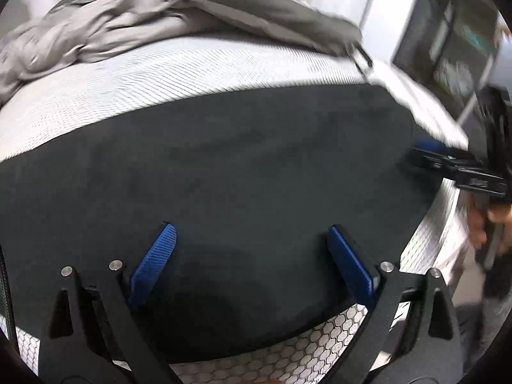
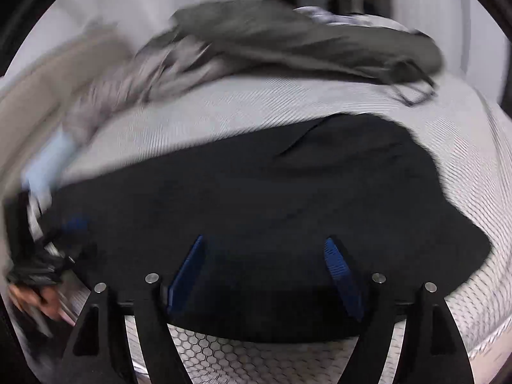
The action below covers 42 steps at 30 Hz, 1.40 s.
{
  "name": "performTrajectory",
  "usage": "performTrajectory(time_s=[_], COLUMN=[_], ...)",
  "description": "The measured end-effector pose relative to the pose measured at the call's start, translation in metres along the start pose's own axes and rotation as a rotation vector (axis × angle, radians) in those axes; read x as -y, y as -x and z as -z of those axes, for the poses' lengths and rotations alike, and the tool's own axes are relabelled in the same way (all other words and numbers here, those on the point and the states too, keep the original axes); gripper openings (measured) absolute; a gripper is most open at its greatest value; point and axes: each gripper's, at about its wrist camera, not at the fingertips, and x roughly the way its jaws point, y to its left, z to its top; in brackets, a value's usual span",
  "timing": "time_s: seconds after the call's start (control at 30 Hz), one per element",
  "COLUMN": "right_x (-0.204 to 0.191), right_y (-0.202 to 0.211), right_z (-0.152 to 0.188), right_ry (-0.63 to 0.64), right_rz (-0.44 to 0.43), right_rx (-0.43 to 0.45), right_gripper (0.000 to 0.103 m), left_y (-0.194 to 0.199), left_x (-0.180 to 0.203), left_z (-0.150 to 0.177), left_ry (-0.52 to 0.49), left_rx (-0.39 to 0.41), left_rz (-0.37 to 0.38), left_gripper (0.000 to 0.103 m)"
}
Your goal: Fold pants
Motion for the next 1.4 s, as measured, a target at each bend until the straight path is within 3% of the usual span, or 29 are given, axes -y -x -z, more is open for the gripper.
performTrajectory(time_s=[0.07,0.1,0.17,0.2,0.27,0.3,0.37,0.4,0.5,0.63,0.73,0.77,0.8,0.87,0.9,0.97,1.03,1.07,1.13,1.17,1.23,1.3,1.4], right_x=[0.005,0.017,0.054,0.077,0.105,0.109,0.114,0.115,0.126,0.138,0.161,0.167,0.176,0.184,0.185,0.18,0.174,0.175,0.178,0.175,0.164,0.155,0.137], right_y=[-0.022,-0.03,-0.018,-0.006,0.009,0.015,0.037,0.049,0.067,0.045,0.038,0.036,0.032,0.024,0.025,0.038,0.054,0.051,0.033,0.032,0.043,0.062,0.095], right_z=[0.011,0.014,0.019,0.022,0.029,0.032,0.041,0.045,0.064,0.079,0.082,0.084,0.083,0.079,0.078,0.072,0.065,0.063,0.063,0.065,0.061,0.061,0.061], right_ry=[0.062,0.04,-0.052,-0.125,-0.236,-0.276,-0.364,-0.395,-0.56,-0.735,-0.866,-0.906,-0.954,-0.982,-0.985,-0.954,-0.887,-0.869,-0.847,-0.837,-0.787,-0.737,-0.703], right_rz=[0.084,0.122,0.137,0.106,0.035,0.006,0.039,0.031,-0.061,-0.114,-0.22,-0.242,-0.248,-0.208,-0.208,-0.214,-0.165,-0.126,0.02,0.051,0.106,0.163,0.203], right_rx=[-0.024,-0.046,-0.005,0.019,0.031,0.036,0.051,0.077,0.148,0.086,0.198,0.227,0.249,0.224,0.222,0.283,0.322,0.287,0.14,0.121,0.157,0.194,0.275], right_gripper=[0.078,0.077,0.073,0.053,0.041,0.046,0.051,0.06,0.079,0.078,0.078,0.072,0.052,0.026,0.016,0.007,0.007,0.008,0.021,0.022,0.029,0.046,0.046], left_y=[-0.005,-0.006,-0.003,-0.001,0.002,0.004,0.008,0.012,0.015,0.002,-0.006,-0.008,-0.008,-0.007,-0.006,-0.007,-0.007,-0.008,-0.008,-0.006,-0.004,-0.001,0.005], left_x=[0.002,0.0,-0.008,-0.013,-0.022,-0.024,-0.029,-0.031,-0.01,0.021,0.029,0.031,0.032,0.033,0.033,0.032,0.032,0.032,0.03,0.03,0.028,0.024,0.018], left_z=[0.006,0.008,0.013,0.015,0.016,0.015,0.009,0.008,-0.001,-0.002,0.003,0.003,0.004,0.009,0.012,0.014,0.014,0.015,0.015,0.016,0.015,0.014,0.009], left_ry=[-0.015,-0.021,-0.028,-0.022,0.017,0.042,0.094,0.105,0.073,-0.022,-0.044,-0.052,-0.059,-0.061,-0.059,-0.058,-0.064,-0.066,-0.068,-0.068,-0.063,-0.048,-0.036], left_rx=[-0.014,-0.021,-0.018,-0.019,-0.014,-0.009,0.005,0.011,0.053,0.041,0.023,0.023,0.026,0.029,0.028,0.028,0.03,0.029,0.029,0.03,0.032,0.035,0.048], left_rz=[-0.023,-0.02,-0.024,-0.029,-0.031,-0.035,-0.009,0.007,0.036,0.009,-0.011,-0.016,-0.018,-0.017,-0.019,-0.021,-0.023,-0.025,-0.026,-0.026,-0.023,-0.022,-0.04], left_gripper=[0.095,0.095,0.097,0.097,0.097,0.097,0.097,0.097,0.097,0.097,0.097,0.097,0.097,0.097,0.097,0.097,0.097,0.097,0.097,0.097,0.097,0.097,0.097])
